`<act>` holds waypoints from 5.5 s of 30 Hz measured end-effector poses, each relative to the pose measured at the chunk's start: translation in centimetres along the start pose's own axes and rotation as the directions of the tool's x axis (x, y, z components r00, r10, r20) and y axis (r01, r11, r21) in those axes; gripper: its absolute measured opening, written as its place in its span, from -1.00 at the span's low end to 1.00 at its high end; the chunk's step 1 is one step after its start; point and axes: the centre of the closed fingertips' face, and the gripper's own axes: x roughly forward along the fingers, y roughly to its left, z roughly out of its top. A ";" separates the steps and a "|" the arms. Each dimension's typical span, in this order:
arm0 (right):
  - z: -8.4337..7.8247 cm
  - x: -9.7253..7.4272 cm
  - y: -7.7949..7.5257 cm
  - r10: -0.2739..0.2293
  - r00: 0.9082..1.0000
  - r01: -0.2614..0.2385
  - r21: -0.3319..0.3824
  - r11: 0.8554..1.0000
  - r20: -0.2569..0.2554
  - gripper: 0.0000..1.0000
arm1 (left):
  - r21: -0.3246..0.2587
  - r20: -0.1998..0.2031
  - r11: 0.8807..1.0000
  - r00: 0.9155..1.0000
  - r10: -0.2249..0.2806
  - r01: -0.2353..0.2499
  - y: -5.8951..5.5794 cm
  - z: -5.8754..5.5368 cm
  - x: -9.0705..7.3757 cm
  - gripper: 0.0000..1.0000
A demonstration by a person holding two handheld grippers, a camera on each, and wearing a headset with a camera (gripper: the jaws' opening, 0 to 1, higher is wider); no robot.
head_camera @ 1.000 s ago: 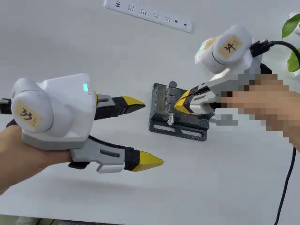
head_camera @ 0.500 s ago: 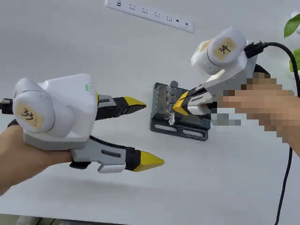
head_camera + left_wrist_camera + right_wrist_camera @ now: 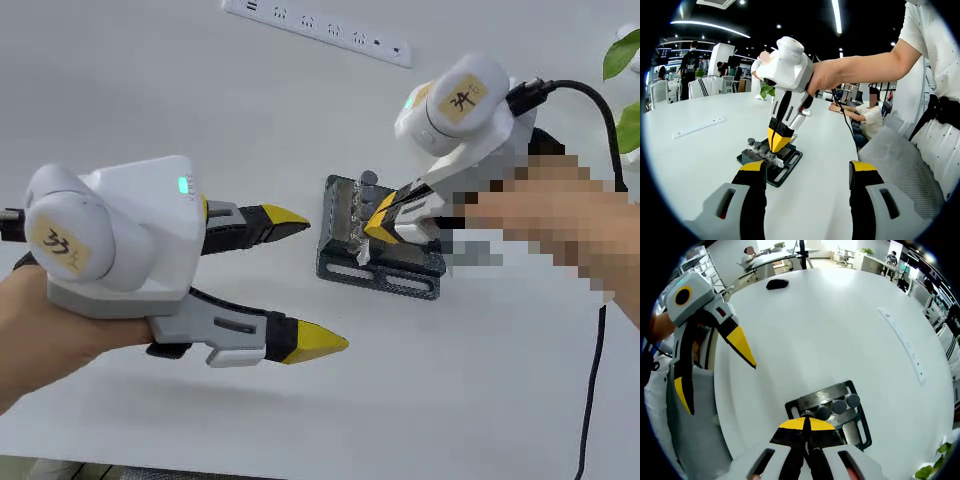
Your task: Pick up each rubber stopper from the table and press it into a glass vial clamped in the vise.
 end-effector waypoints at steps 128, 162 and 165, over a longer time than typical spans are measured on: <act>0.4 -0.9 -0.5 0.029 0.999 -0.030 0.044 0.999 0.033 -1.00 | 0.020 -0.002 1.000 1.000 0.024 -0.024 0.0 0.9 -0.3 0.27; -6.1 -7.0 -0.3 -0.105 0.912 0.013 0.230 0.973 0.396 -0.51 | 0.107 -0.037 0.985 0.989 0.140 -0.136 2.9 1.6 -1.9 0.93; -6.7 -7.0 0.1 -0.113 0.889 0.004 0.238 0.971 0.444 -0.42 | 0.118 -0.054 0.983 0.987 0.149 -0.142 3.0 1.3 -2.0 0.98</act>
